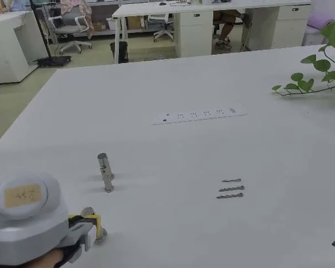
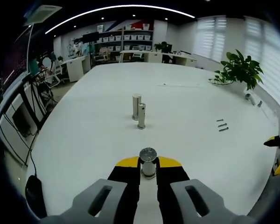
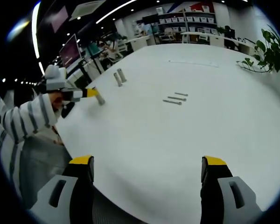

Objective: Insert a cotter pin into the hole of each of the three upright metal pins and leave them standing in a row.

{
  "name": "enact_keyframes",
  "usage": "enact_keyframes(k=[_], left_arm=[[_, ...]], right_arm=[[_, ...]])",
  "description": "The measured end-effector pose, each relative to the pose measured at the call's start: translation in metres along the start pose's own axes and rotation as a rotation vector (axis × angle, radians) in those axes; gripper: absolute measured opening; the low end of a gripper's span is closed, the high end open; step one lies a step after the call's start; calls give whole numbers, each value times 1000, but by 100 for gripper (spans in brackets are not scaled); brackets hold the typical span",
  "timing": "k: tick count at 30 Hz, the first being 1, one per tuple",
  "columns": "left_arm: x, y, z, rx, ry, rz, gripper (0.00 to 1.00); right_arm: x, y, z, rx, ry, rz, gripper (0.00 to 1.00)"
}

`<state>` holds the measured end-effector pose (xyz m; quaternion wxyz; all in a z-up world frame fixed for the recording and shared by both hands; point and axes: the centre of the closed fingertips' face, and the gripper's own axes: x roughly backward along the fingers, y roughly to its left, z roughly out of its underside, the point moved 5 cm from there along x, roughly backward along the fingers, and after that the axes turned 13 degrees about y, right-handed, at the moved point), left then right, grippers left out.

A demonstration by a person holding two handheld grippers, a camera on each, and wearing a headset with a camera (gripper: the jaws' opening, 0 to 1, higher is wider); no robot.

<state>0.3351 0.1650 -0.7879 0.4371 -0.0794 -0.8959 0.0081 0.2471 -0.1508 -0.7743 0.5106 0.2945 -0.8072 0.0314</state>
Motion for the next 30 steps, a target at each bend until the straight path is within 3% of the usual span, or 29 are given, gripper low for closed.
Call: enact_keyframes(k=[7,10,17,24,30], left_arm=[[5,-12,9,1,7,-4,10],[8,-13,12,3,-8,-20,10],[11,-16,20,13,1,-19,10],[13,-25,26,-3,-3,-5,10],[14,-33,29,-54,-13,-18,10]], right_arm=[[0,-1,1,1,4,-1,97],[-1,-1,2,3,7,-4,97],[-4,3,2,8,16,-16,97],[-5,5,1,19,20,-24,97],[-5,3,1,23,18,-25,97]])
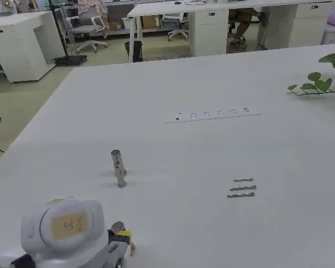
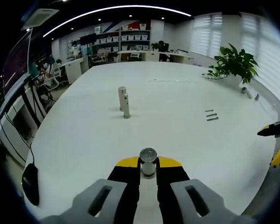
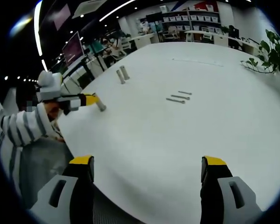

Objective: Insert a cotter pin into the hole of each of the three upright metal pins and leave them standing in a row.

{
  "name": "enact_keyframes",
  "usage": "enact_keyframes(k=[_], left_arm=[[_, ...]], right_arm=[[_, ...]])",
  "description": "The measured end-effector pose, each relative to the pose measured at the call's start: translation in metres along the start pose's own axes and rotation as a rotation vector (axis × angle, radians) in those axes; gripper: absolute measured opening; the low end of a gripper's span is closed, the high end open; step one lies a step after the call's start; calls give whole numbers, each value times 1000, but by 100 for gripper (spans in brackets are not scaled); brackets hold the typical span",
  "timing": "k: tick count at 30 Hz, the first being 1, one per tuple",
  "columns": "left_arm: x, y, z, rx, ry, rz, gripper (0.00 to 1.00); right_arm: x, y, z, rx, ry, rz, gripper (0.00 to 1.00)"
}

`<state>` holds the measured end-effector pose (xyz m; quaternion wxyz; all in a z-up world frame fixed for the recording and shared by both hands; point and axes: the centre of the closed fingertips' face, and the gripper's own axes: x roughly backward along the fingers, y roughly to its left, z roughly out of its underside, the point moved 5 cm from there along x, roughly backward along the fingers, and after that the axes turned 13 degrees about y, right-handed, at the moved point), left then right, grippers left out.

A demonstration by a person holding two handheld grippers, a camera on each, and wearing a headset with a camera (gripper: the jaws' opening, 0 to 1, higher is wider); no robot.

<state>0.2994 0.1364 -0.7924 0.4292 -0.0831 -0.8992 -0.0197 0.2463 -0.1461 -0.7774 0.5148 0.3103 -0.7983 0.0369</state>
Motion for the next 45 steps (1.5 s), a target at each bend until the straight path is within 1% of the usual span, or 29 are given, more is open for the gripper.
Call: enact_keyframes(k=[5,10,17,21,23,27,29,33,34,35,37,40,41,42,43,45], left_arm=[[1,-2,1,-11,-4,-8,10],[1,-2,1,-5,-9,-15,11],[1,-4,1,-19,-13,-29,11],[1,-3,1,-20,-17,-22,11],[1,-3,1,-36,-13,-20,11],[1,-2,2,-47,-5,-9,11],[2,-2,4,-56,11,3,11],[6,2,8,-67,20,21,13],[7,2,10,-62,23,34,13],[8,0,12,-60,29,61,14],[9,-1,14,-61,33,96,18],[13,0,14,-68,28,114,24],[16,0,13,-82,18,125,26],[19,0,10,-87,-8,132,29],[23,-2,6,-84,-41,154,33],[29,-3,2,-94,-60,178,42]], right_arm=[[1,-1,-1,-1,-2,3,97],[0,-1,0,5,3,0,97],[0,-2,0,4,3,0,97],[0,-2,1,2,6,0,97],[1,-2,1,2,4,1,97],[1,-1,1,1,1,0,97],[1,-1,1,4,3,0,97],[3,-1,1,2,-2,-2,97],[3,-1,2,0,-2,-2,97],[3,-1,2,-1,-1,-1,97],[3,-3,3,-5,2,3,97],[3,-4,4,-4,8,6,97],[3,-4,4,-2,9,7,97],[3,-4,4,-2,9,7,97],[4,-4,3,-2,8,7,97],[4,-5,3,-1,12,10,97]])
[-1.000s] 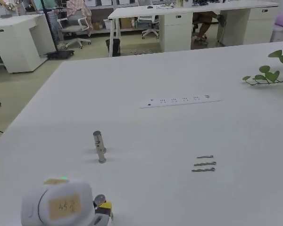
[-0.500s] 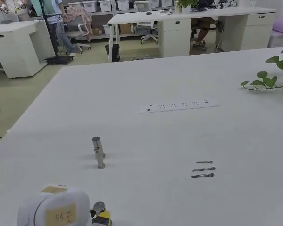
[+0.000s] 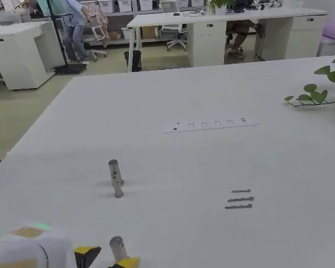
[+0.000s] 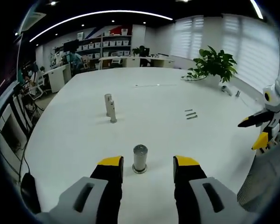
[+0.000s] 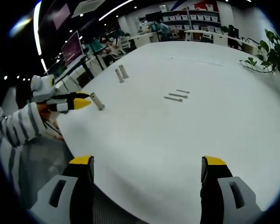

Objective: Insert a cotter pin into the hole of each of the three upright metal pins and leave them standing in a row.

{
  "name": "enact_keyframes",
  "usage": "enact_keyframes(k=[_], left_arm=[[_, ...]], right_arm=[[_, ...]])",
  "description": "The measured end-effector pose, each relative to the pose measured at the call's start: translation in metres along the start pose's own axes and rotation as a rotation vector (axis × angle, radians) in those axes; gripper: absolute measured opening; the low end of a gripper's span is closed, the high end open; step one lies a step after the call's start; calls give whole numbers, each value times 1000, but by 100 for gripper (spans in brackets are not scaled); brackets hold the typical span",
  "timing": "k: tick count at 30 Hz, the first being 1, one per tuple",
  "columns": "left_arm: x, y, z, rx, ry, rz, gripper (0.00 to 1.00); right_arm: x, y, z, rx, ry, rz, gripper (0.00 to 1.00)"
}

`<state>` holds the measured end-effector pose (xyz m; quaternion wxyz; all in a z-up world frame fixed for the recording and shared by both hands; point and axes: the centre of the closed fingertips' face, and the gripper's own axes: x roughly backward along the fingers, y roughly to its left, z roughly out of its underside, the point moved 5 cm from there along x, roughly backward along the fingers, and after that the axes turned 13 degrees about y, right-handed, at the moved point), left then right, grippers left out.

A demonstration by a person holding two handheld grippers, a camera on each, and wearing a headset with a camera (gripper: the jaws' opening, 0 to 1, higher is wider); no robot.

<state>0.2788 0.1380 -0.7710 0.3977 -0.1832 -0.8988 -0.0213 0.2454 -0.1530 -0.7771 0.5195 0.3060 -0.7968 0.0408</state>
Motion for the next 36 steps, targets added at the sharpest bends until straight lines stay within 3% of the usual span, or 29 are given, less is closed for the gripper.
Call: enact_keyframes(k=[3,5,10,16,18,21,22,30,33,36], left_arm=[[6,-2,-4,-29,-25,31,52],[5,-5,-4,-83,-53,72,58],[5,-3,7,-69,-39,118,67],[7,-2,17,-78,-2,153,88],[9,-3,16,-58,-26,174,92],[12,-2,17,-72,-29,173,100],[14,-2,17,-94,-27,178,99],[24,3,15,-109,-16,203,99],[29,2,13,-52,-33,247,99],[32,2,12,-47,-41,253,99]], right_arm=[[0,-1,0,13,13,13,96],[0,0,0,16,17,10,96],[-3,1,-3,35,38,9,96],[-5,1,-8,56,60,5,93],[-5,1,-10,60,71,2,91],[-5,1,-12,65,78,-2,90],[-6,0,-13,69,81,-3,89],[-6,-2,-22,151,101,-1,86],[-6,-7,-28,221,129,6,82],[-4,-11,-36,294,148,3,78]])
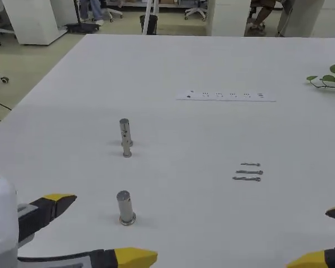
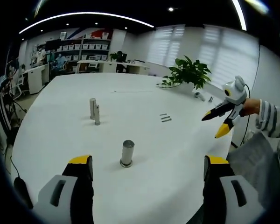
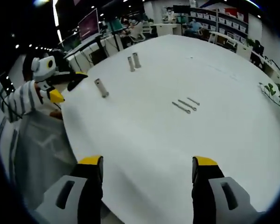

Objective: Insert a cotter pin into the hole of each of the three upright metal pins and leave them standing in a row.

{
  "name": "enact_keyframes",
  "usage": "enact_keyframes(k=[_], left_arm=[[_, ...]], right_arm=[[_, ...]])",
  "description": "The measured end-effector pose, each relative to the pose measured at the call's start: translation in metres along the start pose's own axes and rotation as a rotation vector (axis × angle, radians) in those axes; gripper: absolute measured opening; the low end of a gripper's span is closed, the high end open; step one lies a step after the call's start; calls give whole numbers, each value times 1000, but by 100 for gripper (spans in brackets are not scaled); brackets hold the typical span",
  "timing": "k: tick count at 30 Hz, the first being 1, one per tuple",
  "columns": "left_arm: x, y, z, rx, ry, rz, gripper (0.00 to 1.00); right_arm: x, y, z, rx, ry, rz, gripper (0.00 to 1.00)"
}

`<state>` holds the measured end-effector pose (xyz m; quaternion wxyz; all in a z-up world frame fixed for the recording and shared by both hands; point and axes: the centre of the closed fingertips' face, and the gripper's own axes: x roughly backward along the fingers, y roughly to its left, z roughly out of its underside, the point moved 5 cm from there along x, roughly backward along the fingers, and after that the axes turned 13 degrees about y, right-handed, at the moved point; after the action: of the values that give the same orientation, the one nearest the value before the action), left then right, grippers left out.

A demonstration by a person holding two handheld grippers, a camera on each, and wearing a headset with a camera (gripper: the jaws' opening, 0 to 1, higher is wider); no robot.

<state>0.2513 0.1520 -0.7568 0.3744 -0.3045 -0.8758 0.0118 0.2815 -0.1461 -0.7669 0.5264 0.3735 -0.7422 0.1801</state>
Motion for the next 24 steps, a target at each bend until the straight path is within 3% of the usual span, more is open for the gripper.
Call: enact_keyframes(k=[6,12,15,17,21,22,24], left_arm=[[0,-4,2,-15,2,11,99],[-4,-3,7,-17,27,15,99],[-4,-2,10,-27,44,13,99],[-4,-2,11,-27,49,13,99],[-4,-3,13,-20,57,25,95],[-5,-3,13,-19,60,25,94],[-6,-3,15,-19,69,22,95]], right_arm=[[3,-17,-16,167,61,21,71],[-3,-28,-34,239,66,9,63],[-10,-34,-40,301,112,16,61],[-13,-36,-47,355,108,5,59],[-20,-40,-58,387,94,2,56],[-22,-43,-61,442,112,11,56],[-27,-46,-64,461,133,11,54]])
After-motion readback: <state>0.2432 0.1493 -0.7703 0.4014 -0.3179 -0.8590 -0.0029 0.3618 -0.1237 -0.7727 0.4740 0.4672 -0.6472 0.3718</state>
